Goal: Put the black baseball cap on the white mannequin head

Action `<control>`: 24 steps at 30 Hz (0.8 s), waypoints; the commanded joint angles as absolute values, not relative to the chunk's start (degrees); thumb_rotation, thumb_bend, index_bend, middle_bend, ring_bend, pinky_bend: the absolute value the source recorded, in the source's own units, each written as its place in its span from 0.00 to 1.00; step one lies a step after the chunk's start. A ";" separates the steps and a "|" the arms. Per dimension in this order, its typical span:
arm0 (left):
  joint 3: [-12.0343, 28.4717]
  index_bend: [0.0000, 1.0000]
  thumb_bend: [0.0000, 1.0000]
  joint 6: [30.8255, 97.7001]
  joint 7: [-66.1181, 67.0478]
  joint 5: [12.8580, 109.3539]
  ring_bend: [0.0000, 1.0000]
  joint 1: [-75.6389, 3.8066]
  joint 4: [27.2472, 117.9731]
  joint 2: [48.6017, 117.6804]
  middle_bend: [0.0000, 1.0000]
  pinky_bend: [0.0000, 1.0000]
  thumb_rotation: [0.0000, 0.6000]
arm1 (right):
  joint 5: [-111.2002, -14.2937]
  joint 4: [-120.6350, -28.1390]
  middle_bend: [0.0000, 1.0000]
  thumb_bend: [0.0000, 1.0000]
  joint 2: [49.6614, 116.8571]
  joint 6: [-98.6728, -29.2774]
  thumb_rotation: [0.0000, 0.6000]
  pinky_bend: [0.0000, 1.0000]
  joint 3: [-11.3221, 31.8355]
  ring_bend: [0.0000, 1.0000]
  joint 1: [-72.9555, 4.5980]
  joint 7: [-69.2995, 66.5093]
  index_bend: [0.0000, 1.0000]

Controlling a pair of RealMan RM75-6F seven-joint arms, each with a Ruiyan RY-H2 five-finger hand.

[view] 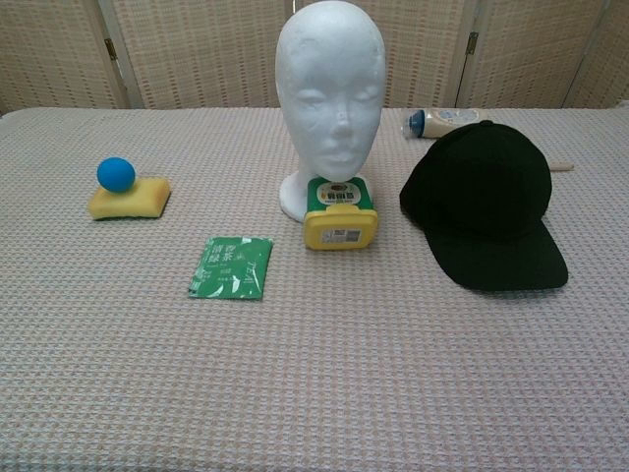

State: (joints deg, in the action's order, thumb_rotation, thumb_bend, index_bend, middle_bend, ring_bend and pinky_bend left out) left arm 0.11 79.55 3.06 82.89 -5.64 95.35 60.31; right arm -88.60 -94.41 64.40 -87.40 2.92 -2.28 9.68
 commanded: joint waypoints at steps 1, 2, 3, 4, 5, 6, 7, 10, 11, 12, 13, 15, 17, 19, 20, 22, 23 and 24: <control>0.08 0.00 0.13 79.59 3.04 82.95 0.00 -5.61 95.37 60.30 0.00 0.12 1.00 | -88.63 -94.45 0.00 0.23 64.42 -87.45 1.00 0.00 2.89 0.00 -2.27 9.68 0.00; 0.08 0.00 0.13 79.60 3.04 82.93 0.00 -5.59 95.36 60.30 0.00 0.12 1.00 | -88.60 -94.46 0.00 0.23 64.40 -87.50 1.00 0.00 2.90 0.00 -2.25 9.63 0.00; 0.08 0.00 0.13 79.62 3.07 82.91 0.00 -5.57 95.36 60.31 0.00 0.12 1.00 | -88.57 -94.47 0.00 0.23 64.38 -87.53 1.00 0.00 2.91 0.00 -2.22 9.56 0.00; 0.08 0.00 0.13 79.67 3.11 82.92 0.00 -5.54 95.40 60.31 0.00 0.12 1.00 | -88.61 -94.48 0.00 0.23 64.34 -87.58 1.00 0.00 2.88 0.00 -2.20 9.44 0.00; 0.08 0.00 0.13 79.74 3.16 82.95 0.00 -5.51 95.43 60.32 0.00 0.12 1.00 | -88.69 -94.48 0.00 0.23 64.31 -87.64 1.00 0.00 2.86 0.00 -2.18 9.37 0.00; 0.08 0.00 0.13 79.84 3.24 82.98 0.00 -5.47 95.44 60.34 0.00 0.12 1.00 | -88.85 -94.47 0.00 0.23 64.31 -87.72 1.00 0.00 2.80 0.00 -2.16 9.31 0.00; 0.09 0.00 0.13 79.89 3.29 83.00 0.00 -5.46 95.45 60.35 0.00 0.12 1.00 | -89.00 -94.45 0.00 0.23 64.32 -87.75 1.00 0.00 2.73 0.00 -2.16 9.28 0.00; 0.27 0.00 0.13 79.48 3.04 82.59 0.00 -5.63 95.28 60.37 0.00 0.12 1.00 | -89.57 -94.25 0.00 0.23 64.63 -87.76 1.00 0.00 2.42 0.00 -2.19 9.94 0.00; 0.44 0.00 0.13 79.03 2.80 82.08 0.00 -5.79 95.09 60.36 0.00 0.12 1.00 | -90.02 -94.06 0.00 0.23 65.03 -87.67 1.00 0.00 2.19 0.00 -2.28 10.41 0.00; 0.57 0.00 0.13 78.64 2.59 81.65 0.00 -5.93 94.92 60.34 0.00 0.12 1.00 | -90.46 -93.81 0.00 0.23 65.48 -87.59 1.00 0.00 1.97 0.00 -2.37 10.80 0.00; 0.80 0.00 0.13 78.08 2.12 81.04 0.00 -6.14 94.66 60.29 0.00 0.12 1.00 | -91.18 -93.27 0.00 0.23 66.27 -87.48 1.00 0.00 1.66 0.00 -2.53 11.52 0.00; 1.40 0.00 0.13 76.99 0.79 79.51 0.00 -6.49 94.04 60.04 0.00 0.12 1.00 | -93.11 -91.64 0.00 0.23 68.11 -87.30 1.00 0.00 0.98 0.00 -3.00 13.08 0.00; 2.09 0.00 0.13 76.10 -0.96 77.75 0.00 -6.63 93.58 59.57 0.00 0.12 1.00 | -95.33 -88.98 0.00 0.23 70.65 -88.18 1.00 0.00 0.74 0.00 -3.35 14.38 0.00; 2.76 0.00 0.13 75.58 -3.69 76.67 0.00 -6.63 93.50 58.39 0.00 0.12 1.00 | -98.27 -83.92 0.00 0.23 74.59 -90.23 1.00 0.00 0.73 0.00 -3.70 15.10 0.00; 2.98 0.00 0.13 75.76 -5.06 76.77 0.00 -6.54 93.59 57.80 0.00 0.12 1.00 | -99.50 -81.14 0.01 0.23 76.41 -91.29 1.00 0.00 0.80 0.00 -3.85 15.32 0.00; 3.21 0.00 0.14 76.70 -8.13 77.98 0.00 -6.22 93.80 56.55 0.00 0.12 1.00 | -102.08 -74.02 0.02 0.24 80.87 -94.10 1.00 0.00 1.15 0.00 -4.24 15.61 0.00; 3.22 0.00 0.14 77.21 -9.23 78.67 0.00 -6.07 93.85 56.12 0.00 0.12 1.00 | -103.07 -71.11 0.04 0.24 82.66 -95.25 1.00 0.00 1.26 0.00 -4.45 15.60 0.00; 3.20 0.00 0.15 77.69 -10.19 79.34 0.00 -5.93 93.90 55.78 0.00 0.12 1.00 | -104.06 -68.34 0.05 0.23 84.32 -96.44 1.00 0.00 1.36 0.00 -4.70 15.47 0.00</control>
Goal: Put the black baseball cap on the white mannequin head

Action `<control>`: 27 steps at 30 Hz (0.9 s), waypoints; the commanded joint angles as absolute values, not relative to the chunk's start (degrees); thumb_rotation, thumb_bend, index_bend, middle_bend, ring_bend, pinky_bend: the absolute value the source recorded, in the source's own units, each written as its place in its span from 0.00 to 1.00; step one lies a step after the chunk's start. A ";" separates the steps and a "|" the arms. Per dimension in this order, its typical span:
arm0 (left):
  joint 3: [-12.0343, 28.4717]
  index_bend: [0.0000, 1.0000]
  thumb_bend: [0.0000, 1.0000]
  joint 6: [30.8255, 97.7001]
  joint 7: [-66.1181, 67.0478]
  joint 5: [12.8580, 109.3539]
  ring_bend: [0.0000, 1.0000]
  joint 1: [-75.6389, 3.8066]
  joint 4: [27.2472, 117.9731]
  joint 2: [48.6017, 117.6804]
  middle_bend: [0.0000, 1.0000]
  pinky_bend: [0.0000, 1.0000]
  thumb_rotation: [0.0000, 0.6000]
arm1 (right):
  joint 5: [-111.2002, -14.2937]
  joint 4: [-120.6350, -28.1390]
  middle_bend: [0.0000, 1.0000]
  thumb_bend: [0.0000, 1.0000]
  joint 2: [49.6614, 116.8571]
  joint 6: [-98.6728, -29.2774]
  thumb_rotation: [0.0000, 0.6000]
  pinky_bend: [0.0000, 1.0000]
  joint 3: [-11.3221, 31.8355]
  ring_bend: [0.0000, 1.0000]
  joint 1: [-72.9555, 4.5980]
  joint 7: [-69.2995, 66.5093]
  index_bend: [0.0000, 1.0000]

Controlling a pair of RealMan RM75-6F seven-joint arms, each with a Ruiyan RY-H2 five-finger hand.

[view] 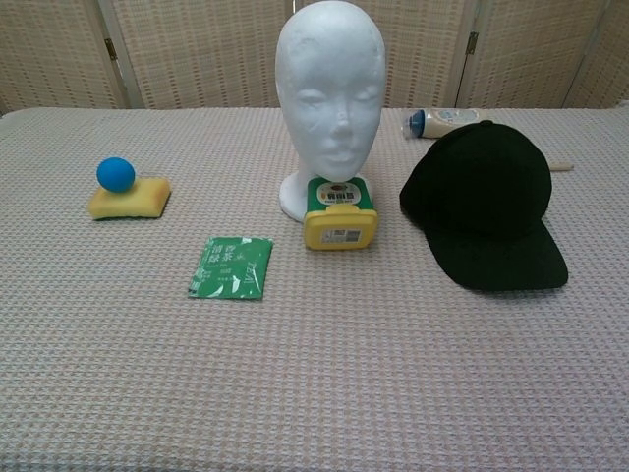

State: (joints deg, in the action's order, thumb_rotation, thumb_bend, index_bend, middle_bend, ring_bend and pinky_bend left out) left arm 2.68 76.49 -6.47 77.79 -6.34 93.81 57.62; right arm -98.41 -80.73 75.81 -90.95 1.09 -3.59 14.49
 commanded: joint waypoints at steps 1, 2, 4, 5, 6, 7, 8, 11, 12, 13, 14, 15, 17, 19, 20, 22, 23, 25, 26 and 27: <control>3.15 0.00 0.15 78.13 -11.02 80.03 0.00 -5.81 93.93 55.49 0.00 0.12 1.00 | -105.04 -65.72 0.07 0.23 85.87 -97.64 1.00 0.00 1.45 0.00 -4.98 15.32 0.00; 3.07 0.00 0.15 78.75 -11.84 80.93 0.00 -5.68 93.94 55.21 0.00 0.12 1.00 | -106.19 -62.56 0.08 0.23 87.79 -99.14 1.00 0.00 1.52 0.00 -5.36 15.09 0.00; 2.98 0.00 0.15 79.71 -12.54 81.99 0.00 -5.44 93.94 54.96 0.00 0.12 1.00 | -107.36 -58.64 0.12 0.23 90.30 -100.67 1.00 0.03 1.50 0.03 -5.91 14.64 0.00; 2.93 0.00 0.15 80.29 -12.87 82.48 0.00 -5.26 93.94 54.85 0.00 0.12 1.00 | -107.65 -56.66 0.13 0.23 91.62 -100.84 1.00 0.05 1.37 0.04 -6.22 14.58 0.00; 2.90 0.00 0.15 80.55 -13.16 82.69 0.00 -5.15 93.90 54.75 0.00 0.12 1.00 | -107.86 -55.56 0.14 0.23 92.43 -100.78 1.00 0.06 1.21 0.05 -6.50 14.47 0.00; 2.91 0.00 0.15 80.66 -13.71 82.67 0.00 -5.06 93.78 54.56 0.00 0.12 1.00 | -107.97 -54.37 0.16 0.23 93.43 -100.59 1.00 0.08 1.06 0.06 -6.89 14.26 0.01; 2.96 0.00 0.16 80.55 -14.25 82.52 0.00 -5.06 93.60 54.39 0.00 0.12 1.00 | -108.01 -53.53 0.17 0.23 94.12 -100.36 1.00 0.09 0.99 0.07 -7.19 14.36 0.02; 3.60 0.00 0.21 79.46 -17.21 81.13 0.00 -5.41 92.20 54.01 0.00 0.12 1.00 | -107.99 -51.50 0.19 0.23 96.30 -99.59 1.00 0.11 0.66 0.09 -7.95 14.67 0.04; 3.79 0.00 0.22 78.92 -18.02 80.51 0.00 -5.53 91.69 53.97 0.00 0.12 1.00 | -107.78 -51.12 0.20 0.23 96.89 -99.26 1.00 0.12 0.56 0.10 -8.09 14.52 0.05; 3.96 0.00 0.23 78.15 -19.01 79.86 0.00 -5.72 91.10 53.87 0.00 0.12 1.00 | -107.43 -50.64 0.20 0.23 97.64 -98.82 1.00 0.13 0.47 0.10 -8.22 14.31 0.06; 4.04 0.00 0.23 77.64 -19.83 79.54 0.00 -5.84 90.73 53.79 0.00 0.12 1.00 | -107.18 -50.25 0.20 0.23 98.18 -98.52 1.00 0.14 0.40 0.10 -8.34 14.05 0.06; 4.11 0.00 0.23 77.25 -20.54 79.35 0.00 -5.95 90.44 53.71 0.00 0.12 1.00 | -106.94 -49.79 0.21 0.23 98.74 -98.23 1.00 0.15 0.35 0.11 -8.48 13.76 0.06; 4.17 0.00 0.23 76.96 -21.52 79.41 0.00 -6.07 89.99 53.59 0.00 0.12 1.00 | -106.29 -48.40 0.21 0.23 100.16 -97.52 1.00 0.16 0.42 0.11 -8.90 13.14 0.07; 4.09 0.00 0.23 77.11 -21.98 79.82 0.00 -6.03 89.86 53.52 0.00 0.12 1.00 | -105.34 -46.90 0.22 0.23 101.60 -96.47 1.00 0.16 0.54 0.12 -9.32 12.18 0.07; 4.09 0.00 0.23 77.15 -22.27 79.93 0.00 -6.02 89.78 53.51 0.00 0.12 1.00 | -104.88 -46.35 0.22 0.23 102.16 -95.94 1.00 0.16 0.62 0.12 -9.52 11.64 0.07; 4.33 0.00 0.23 76.67 -23.05 79.28 0.00 -6.14 89.18 53.65 0.00 0.12 1.00 | -103.95 -44.86 0.23 0.23 103.47 -94.82 1.00 0.17 0.83 0.13 -10.13 10.30 0.08; 4.46 0.00 0.23 76.16 -23.45 78.76 0.00 -6.27 88.82 53.73 0.00 0.12 1.00 | -103.51 -44.18 0.23 0.23 104.05 -94.22 1.00 0.18 0.89 0.13 -10.34 9.77 0.09; 4.73 0.00 0.22 74.79 -24.13 77.52 0.00 -6.61 87.97 53.85 0.00 0.12 1.00 | -102.56 -42.53 0.24 0.23 105.41 -92.84 1.00 0.18 0.99 0.13 -10.90 8.55 0.09; 4.85 0.00 0.23 74.37 -24.43 77.18 0.00 -6.75 87.68 53.89 0.00 0.12 1.00 | -102.23 -41.72 0.24 0.23 105.98 -92.32 1.00 0.19 0.99 0.14 -11.14 8.05 0.09; 4.94 0.00 0.23 74.05 -24.82 77.01 0.00 -6.86 87.42 53.93 0.00 0.12 1.00 | -101.94 -40.90 0.24 0.23 106.55 -91.91 1.00 0.19 1.00 0.14 -11.36 7.60 0.09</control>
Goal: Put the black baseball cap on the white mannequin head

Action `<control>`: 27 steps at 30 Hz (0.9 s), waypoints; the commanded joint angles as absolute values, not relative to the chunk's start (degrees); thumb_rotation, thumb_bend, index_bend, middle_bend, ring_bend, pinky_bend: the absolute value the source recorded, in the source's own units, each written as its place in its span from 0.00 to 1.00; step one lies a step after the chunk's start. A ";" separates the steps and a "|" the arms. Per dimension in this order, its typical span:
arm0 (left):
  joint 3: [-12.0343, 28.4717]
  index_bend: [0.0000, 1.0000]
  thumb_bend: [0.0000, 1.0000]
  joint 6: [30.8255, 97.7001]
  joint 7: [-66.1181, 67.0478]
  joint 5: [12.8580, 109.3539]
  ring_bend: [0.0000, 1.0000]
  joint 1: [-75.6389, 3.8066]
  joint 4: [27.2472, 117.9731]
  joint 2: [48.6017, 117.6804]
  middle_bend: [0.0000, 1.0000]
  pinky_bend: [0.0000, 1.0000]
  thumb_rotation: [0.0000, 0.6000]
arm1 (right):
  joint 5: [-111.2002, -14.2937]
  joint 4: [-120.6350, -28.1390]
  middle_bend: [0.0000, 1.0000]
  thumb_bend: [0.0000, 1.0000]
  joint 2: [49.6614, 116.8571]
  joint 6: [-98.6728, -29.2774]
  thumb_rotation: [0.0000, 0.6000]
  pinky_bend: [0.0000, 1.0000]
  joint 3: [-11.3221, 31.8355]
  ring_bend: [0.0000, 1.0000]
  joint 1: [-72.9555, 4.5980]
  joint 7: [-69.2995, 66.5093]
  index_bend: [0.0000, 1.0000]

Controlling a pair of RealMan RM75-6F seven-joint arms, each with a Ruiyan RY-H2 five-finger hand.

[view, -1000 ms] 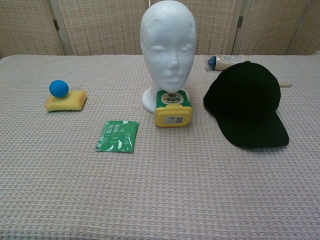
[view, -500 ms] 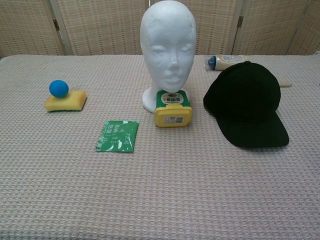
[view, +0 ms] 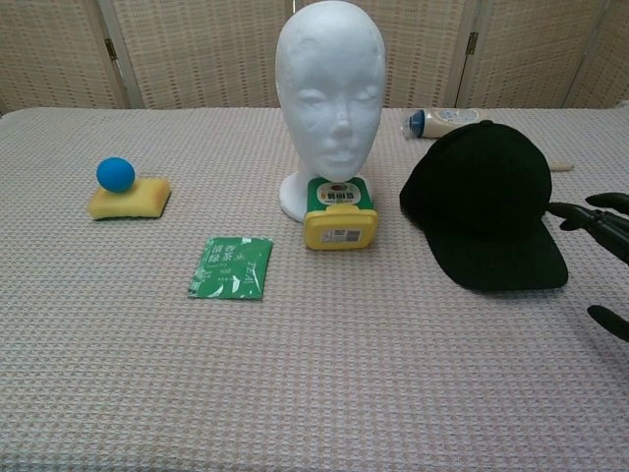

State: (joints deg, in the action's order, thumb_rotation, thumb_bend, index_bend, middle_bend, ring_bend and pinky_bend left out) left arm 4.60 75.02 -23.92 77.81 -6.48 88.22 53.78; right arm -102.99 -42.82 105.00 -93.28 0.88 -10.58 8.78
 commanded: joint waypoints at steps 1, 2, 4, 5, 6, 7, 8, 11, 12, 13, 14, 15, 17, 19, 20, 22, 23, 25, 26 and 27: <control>5.06 0.00 0.23 73.79 -25.40 76.89 0.00 -6.96 87.02 53.98 0.00 0.12 1.00 | -101.60 -39.80 0.24 0.24 107.31 -91.50 1.00 0.19 1.04 0.14 -11.68 7.04 0.09; 5.15 0.00 0.23 73.66 -25.71 76.81 0.00 -7.03 86.71 54.04 0.00 0.12 1.00 | -101.35 -38.99 0.24 0.23 107.87 -91.20 1.00 0.20 1.05 0.14 -11.89 6.67 0.09; 5.27 0.00 0.23 73.32 -26.37 76.71 0.00 -7.16 86.10 54.17 0.00 0.12 1.00 | -100.79 -37.32 0.24 0.23 109.12 -90.71 1.00 0.20 1.13 0.14 -12.37 5.75 0.10; 5.29 0.00 0.23 73.11 -26.63 76.65 0.00 -7.21 85.89 54.19 0.00 0.12 1.00 | -100.58 -36.64 0.24 0.23 109.65 -90.58 1.00 0.20 1.18 0.14 -12.57 5.37 0.10; 5.31 0.00 0.23 72.91 -26.90 76.60 0.00 -7.26 85.72 54.19 0.00 0.12 1.00 | -100.32 -35.98 0.24 0.23 110.16 -90.48 1.00 0.20 1.26 0.14 -12.75 5.03 0.10; 5.32 0.00 0.23 72.74 -27.20 76.59 0.00 -7.29 85.55 54.17 0.00 0.12 1.00 | -100.01 -35.16 0.25 0.24 110.81 -90.40 1.00 0.21 1.36 0.14 -12.98 4.56 0.10; 5.33 0.00 0.23 72.73 -27.42 76.61 0.00 -7.27 85.46 54.14 0.00 0.12 1.00 | -99.79 -34.58 0.25 0.24 111.27 -90.43 1.00 0.21 1.46 0.15 -13.16 4.21 0.10; 5.33 0.00 0.23 73.01 -27.94 76.85 0.00 -7.08 85.33 54.00 0.00 0.12 1.00 | -99.07 -32.81 0.26 0.24 112.72 -90.31 1.00 0.22 1.68 0.16 -13.69 3.24 0.11; 5.32 0.00 0.23 73.12 -28.09 76.91 0.00 -7.00 85.30 53.93 0.00 0.12 1.00 | -98.82 -32.17 0.26 0.24 113.25 -90.11 1.00 0.22 1.70 0.16 -13.92 2.91 0.11; 5.32 0.00 0.23 73.16 -28.16 76.93 0.00 -6.95 85.27 53.89 0.00 0.12 1.00 | -98.62 -31.69 0.26 0.24 113.63 -89.92 1.00 0.22 1.71 0.16 -14.10 2.70 0.12; 5.33 0.00 0.23 73.20 -28.22 76.92 0.00 -6.90 85.23 53.87 0.00 0.12 1.00 | -98.44 -31.22 0.26 0.24 114.01 -89.74 1.00 0.22 1.72 0.16 -14.28 2.50 0.12; 5.34 0.00 0.23 73.24 -28.22 76.90 0.00 -6.87 85.15 53.86 0.00 0.12 1.00 | -98.27 -30.75 0.26 0.24 114.38 -89.59 1.00 0.22 1.74 0.16 -14.48 2.30 0.12; 5.35 0.00 0.23 73.25 -28.34 76.83 0.00 -6.78 85.05 53.80 0.00 0.12 1.00 | -97.82 -29.70 0.27 0.25 115.27 -89.33 1.00 0.22 1.90 0.17 -14.97 1.74 0.12; 5.36 0.00 0.23 73.30 -28.34 76.75 0.00 -6.68 84.91 53.73 0.00 0.12 1.00 | -97.42 -28.78 0.27 0.25 116.05 -89.14 1.00 0.23 2.09 0.17 -15.44 1.36 0.13; 5.37 0.00 0.23 73.32 -28.36 76.67 0.00 -6.61 84.85 53.67 0.00 0.12 1.00 | -97.13 -28.19 0.28 0.25 116.54 -88.92 1.00 0.23 2.22 0.17 -15.76 1.11 0.13; 5.39 0.00 0.23 73.35 -28.45 76.55 0.00 -6.50 84.75 53.57 0.00 0.12 1.00 | -96.69 -27.37 0.28 0.26 117.21 -88.56 1.00 0.23 2.42 0.17 -16.23 0.84 0.13; 5.42 0.00 0.23 73.38 -28.61 76.48 0.00 -6.42 84.68 53.49 0.00 0.12 1.00 | -96.41 -26.85 0.28 0.26 117.61 -88.41 1.00 0.23 2.57 0.17 -16.55 0.72 0.13; 5.43 0.00 0.23 73.43 -28.76 76.38 0.00 -6.28 84.59 53.37 0.00 0.12 1.00 | -96.03 -26.12 0.28 0.26 118.17 -88.27 1.00 0.23 2.78 0.18 -17.02 0.55 0.14; 5.44 0.00 0.23 73.46 -28.83 76.34 0.00 -6.21 84.56 53.30 0.00 0.12 1.00 | -95.80 -25.65 0.28 0.26 118.51 -88.22 1.00 0.23 2.89 0.18 -17.30 0.43 0.14; 5.45 0.00 0.23 73.47 -28.88 76.31 0.00 -6.15 84.53 53.23 0.00 0.12 1.00 | -95.57 -25.23 0.28 0.26 118.82 -88.11 1.00 0.24 2.97 0.18 -17.54 0.33 0.14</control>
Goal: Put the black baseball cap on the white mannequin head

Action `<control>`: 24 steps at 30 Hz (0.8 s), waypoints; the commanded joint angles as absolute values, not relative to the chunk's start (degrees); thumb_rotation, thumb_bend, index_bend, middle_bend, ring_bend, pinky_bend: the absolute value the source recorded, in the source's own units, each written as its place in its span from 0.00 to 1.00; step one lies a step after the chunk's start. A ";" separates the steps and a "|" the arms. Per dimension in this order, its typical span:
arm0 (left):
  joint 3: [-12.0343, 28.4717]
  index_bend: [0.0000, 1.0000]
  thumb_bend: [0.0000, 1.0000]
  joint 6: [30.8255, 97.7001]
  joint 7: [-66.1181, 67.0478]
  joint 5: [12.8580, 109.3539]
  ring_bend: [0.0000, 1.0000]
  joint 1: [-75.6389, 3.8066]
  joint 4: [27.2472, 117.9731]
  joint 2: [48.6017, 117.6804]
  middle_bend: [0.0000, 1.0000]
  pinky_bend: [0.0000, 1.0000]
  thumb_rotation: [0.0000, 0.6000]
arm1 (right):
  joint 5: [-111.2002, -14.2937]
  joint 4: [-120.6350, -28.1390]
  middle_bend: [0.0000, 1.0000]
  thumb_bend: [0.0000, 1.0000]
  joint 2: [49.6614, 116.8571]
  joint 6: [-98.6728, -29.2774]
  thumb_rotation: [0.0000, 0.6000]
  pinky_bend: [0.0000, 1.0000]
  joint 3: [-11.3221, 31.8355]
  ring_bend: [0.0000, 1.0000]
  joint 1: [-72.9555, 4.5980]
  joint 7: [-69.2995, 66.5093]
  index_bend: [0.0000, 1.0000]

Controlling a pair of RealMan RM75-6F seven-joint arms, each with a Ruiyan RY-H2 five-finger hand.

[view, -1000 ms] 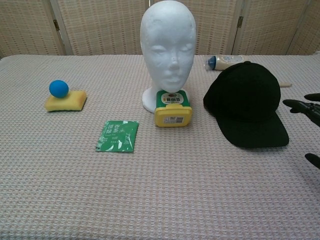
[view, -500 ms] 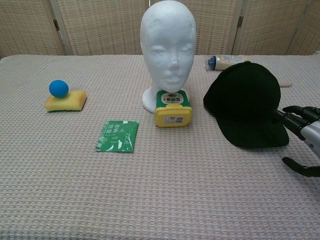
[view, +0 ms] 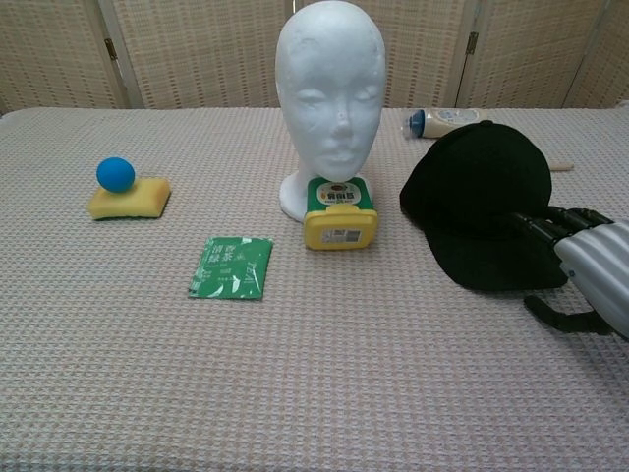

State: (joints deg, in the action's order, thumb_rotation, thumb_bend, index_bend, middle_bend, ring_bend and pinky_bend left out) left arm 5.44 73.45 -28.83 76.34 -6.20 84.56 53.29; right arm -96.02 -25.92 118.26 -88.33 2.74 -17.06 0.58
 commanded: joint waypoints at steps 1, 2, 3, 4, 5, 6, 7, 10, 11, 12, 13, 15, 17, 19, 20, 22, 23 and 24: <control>5.45 0.00 0.23 73.51 -28.92 76.30 0.00 -6.09 84.53 53.19 0.00 0.12 1.00 | -95.39 -24.97 0.28 0.26 119.04 -88.02 1.00 0.24 3.03 0.18 -17.70 0.22 0.14; 5.45 0.00 0.23 73.53 -28.94 76.30 0.00 -6.04 84.53 53.12 0.00 0.12 1.00 | -95.21 -24.72 0.28 0.26 119.24 -87.94 1.00 0.24 3.09 0.18 -17.86 0.14 0.14; 5.44 0.00 0.23 73.55 -28.97 76.29 0.00 -5.99 84.54 53.07 0.00 0.12 1.00 | -95.05 -24.49 0.28 0.26 119.43 -87.84 1.00 0.24 3.13 0.18 -18.02 0.05 0.14; 5.41 0.00 0.23 73.54 -28.99 76.29 0.00 -5.93 84.49 53.01 0.00 0.12 1.00 | -94.80 -24.17 0.28 0.26 119.69 -87.67 1.00 0.24 3.22 0.18 -18.25 -0.02 0.14; 5.41 0.00 0.23 73.54 -29.04 76.28 0.00 -5.89 84.47 52.96 0.00 0.12 1.00 | -94.62 -23.92 0.28 0.26 119.89 -87.56 1.00 0.24 3.30 0.18 -18.44 -0.05 0.14; 5.42 0.00 0.23 73.51 -29.11 76.24 0.00 -5.86 84.41 52.91 0.00 0.12 1.00 | -94.37 -23.59 0.28 0.26 120.16 -87.40 1.00 0.24 3.43 0.18 -18.72 -0.11 0.14; 5.43 0.00 0.23 73.48 -29.15 76.18 0.00 -5.82 84.36 52.88 0.00 0.12 1.00 | -94.16 -23.37 0.28 0.26 120.35 -87.25 1.00 0.24 3.54 0.18 -18.91 -0.16 0.15; 5.40 0.00 0.23 73.51 -29.38 76.20 0.00 -5.66 84.29 52.74 0.00 0.12 1.00 | -93.55 -22.62 0.29 0.26 120.99 -86.83 1.00 0.24 3.83 0.19 -19.55 -0.31 0.15; 5.41 0.00 0.23 73.52 -29.43 76.18 0.00 -5.63 84.24 52.72 0.00 0.12 1.00 | -93.39 -22.41 0.29 0.27 121.17 -86.72 1.00 0.24 3.89 0.19 -19.74 -0.36 0.16; 5.41 0.00 0.23 73.55 -29.51 76.21 0.00 -5.58 84.20 52.68 0.00 0.12 1.00 | -93.22 -22.12 0.30 0.27 121.43 -86.66 1.00 0.25 3.96 0.20 -19.97 -0.45 0.17; 5.40 0.00 0.23 73.56 -29.59 76.23 0.00 -5.54 84.18 52.64 0.00 0.12 1.00 | -93.12 -21.88 0.30 0.27 121.61 -86.66 1.00 0.25 3.97 0.20 -20.13 -0.52 0.17; 5.39 0.00 0.23 73.59 -29.61 76.24 0.00 -5.47 84.09 52.61 0.00 0.12 1.00 | -92.99 -21.40 0.32 0.27 121.99 -86.80 1.00 0.26 3.95 0.21 -20.41 -0.68 0.19; 5.43 0.00 0.23 73.61 -29.76 76.18 0.00 -5.39 84.00 52.56 0.00 0.12 1.00 | -93.00 -20.54 0.34 0.29 122.42 -87.36 1.00 0.28 3.88 0.22 -20.77 -0.57 0.22; 5.51 0.00 0.23 73.75 -29.82 76.06 0.00 -5.29 83.92 52.55 0.00 0.12 1.00 | -92.89 -19.74 0.37 0.30 122.81 -87.71 1.00 0.32 3.91 0.26 -21.09 -0.59 0.27; 5.54 0.00 0.23 73.88 -29.85 76.08 0.00 -5.22 83.92 52.54 0.00 0.12 1.00 | -92.73 -19.22 0.39 0.30 123.08 -87.85 1.00 0.35 4.01 0.27 -21.32 -0.67 0.29; 5.53 0.00 0.23 74.09 -29.91 76.22 0.00 -5.10 83.98 52.51 0.00 0.12 1.00 | -92.39 -18.14 0.43 0.33 123.56 -88.06 1.00 0.45 4.30 0.33 -21.89 -0.93 0.35; 5.52 0.00 0.23 74.16 -29.89 76.27 0.00 -5.06 83.99 52.51 0.00 0.12 1.00 | -92.20 -17.61 0.45 0.34 123.78 -88.08 1.00 0.50 4.48 0.35 -22.18 -1.00 0.37; 5.51 0.00 0.23 74.23 -29.88 76.31 0.00 -5.01 84.01 52.49 0.00 0.12 1.00 | -92.01 -17.10 0.47 0.35 123.99 -88.12 1.00 0.55 4.65 0.38 -22.47 -1.10 0.41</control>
State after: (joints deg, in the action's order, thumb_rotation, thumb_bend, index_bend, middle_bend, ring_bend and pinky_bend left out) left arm 5.51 74.23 -29.88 76.30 -5.01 84.01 52.50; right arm -92.30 -17.64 123.64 -88.00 4.39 -22.06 -0.93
